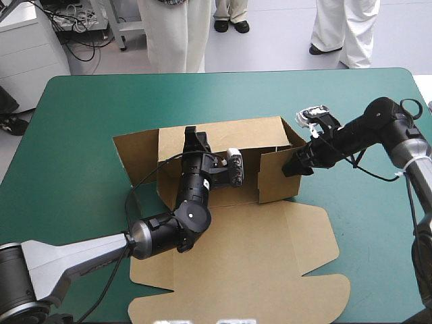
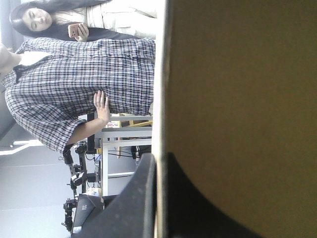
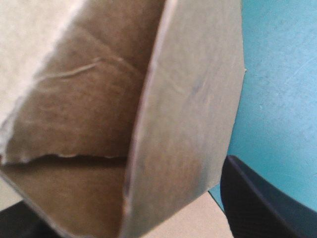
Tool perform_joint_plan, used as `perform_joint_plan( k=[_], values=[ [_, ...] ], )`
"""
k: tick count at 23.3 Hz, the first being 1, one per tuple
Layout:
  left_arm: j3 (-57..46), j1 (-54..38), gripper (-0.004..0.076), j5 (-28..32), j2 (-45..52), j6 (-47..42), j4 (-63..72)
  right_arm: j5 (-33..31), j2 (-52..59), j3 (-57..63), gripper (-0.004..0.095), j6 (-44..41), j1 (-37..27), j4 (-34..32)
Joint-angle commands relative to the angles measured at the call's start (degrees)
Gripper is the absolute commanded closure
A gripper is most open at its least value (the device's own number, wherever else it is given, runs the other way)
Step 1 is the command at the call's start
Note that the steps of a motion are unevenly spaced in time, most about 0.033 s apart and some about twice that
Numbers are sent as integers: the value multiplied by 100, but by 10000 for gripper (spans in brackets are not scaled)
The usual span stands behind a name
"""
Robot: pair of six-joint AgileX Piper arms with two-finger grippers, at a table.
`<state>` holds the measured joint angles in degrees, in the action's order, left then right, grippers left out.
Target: Fold the box
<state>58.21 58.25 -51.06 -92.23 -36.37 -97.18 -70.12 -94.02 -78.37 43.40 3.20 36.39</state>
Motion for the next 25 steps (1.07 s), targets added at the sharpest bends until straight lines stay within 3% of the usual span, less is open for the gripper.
perform_joint_plan(
  k=[1, 13, 18, 25],
  values=[
    [128, 55, 756, -168, 262, -60, -558, 103, 271, -130, 316, 156, 244, 272],
    [128, 55, 756, -212, 262, -60, -558, 905, 452, 102, 350, -116, 705, 116],
    [128, 55, 756, -225, 262, -60, -558, 2772, 1099, 1257, 350, -180, 1075, -68],
    [128, 55, 756, -199, 262, -60, -558, 4732, 1303, 2081, 352, -620, 1719, -55]
  ],
)
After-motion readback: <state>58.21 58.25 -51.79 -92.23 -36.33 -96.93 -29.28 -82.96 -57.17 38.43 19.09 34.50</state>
